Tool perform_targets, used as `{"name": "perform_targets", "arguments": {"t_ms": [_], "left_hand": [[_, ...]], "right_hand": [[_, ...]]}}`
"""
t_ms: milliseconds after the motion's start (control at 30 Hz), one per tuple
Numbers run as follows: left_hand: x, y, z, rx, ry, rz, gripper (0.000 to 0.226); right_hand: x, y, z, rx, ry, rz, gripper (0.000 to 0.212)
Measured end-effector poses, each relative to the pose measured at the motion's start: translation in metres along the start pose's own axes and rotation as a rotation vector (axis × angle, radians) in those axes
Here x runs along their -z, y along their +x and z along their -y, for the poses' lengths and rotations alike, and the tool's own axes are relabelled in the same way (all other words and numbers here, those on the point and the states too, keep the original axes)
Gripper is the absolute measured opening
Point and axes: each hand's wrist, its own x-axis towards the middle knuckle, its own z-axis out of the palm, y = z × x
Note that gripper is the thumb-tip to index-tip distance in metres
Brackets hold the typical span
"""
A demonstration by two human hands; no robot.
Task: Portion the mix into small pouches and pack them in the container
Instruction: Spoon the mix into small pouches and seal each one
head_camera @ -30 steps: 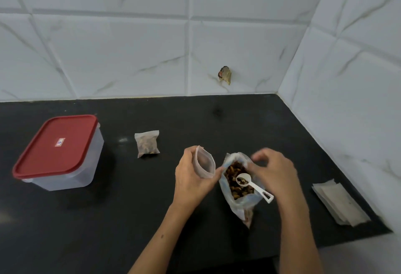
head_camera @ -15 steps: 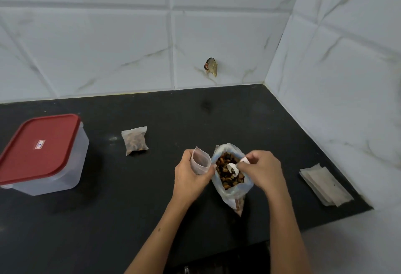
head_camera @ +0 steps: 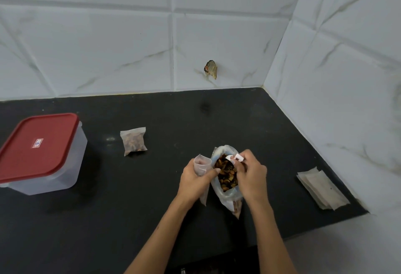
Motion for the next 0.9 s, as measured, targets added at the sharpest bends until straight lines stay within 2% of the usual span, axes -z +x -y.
{"name": "perform_targets", "arguments": {"t_ms": [133,333,433,533,600,800,900], "left_hand": [[-0.003,0.0,0.001,0.027,-0.136,0.033,0.053],[-0.005,-0.001,0.004,0.041,-0.174,-0.006,0.057],[-0.005,-0.001,0.007,0.061,-0.178,-0.031,0.059],[-0.009,-0.002,0.007,0.022,-0.143,-0.05,0.054],[-0.01,-0.003,0.007,0.005,-0.129,-0.043,0.049],[-0.009,-0.005,0.01,-0.018,-0.134,-0.053,0.045],[-0.009,-0.005,0.012,-0.02,-0.142,-0.058,0.042]], "right_hand": [[-0.001,-0.002,-0.011,-0.031,0.098,0.041,0.009],[0.005,0.001,-0.017,-0.091,0.214,0.163,0.009],[0.014,0.001,-0.015,-0.094,0.262,0.093,0.007],[0.011,0.001,-0.013,-0.075,0.185,-0.001,0.007],[0.0,-0.001,-0.012,-0.096,0.144,-0.005,0.01],[-0.007,0.001,-0.013,-0.17,0.267,0.063,0.009],[0.004,0.003,-0.014,-0.178,0.295,-0.002,0.007]]}}
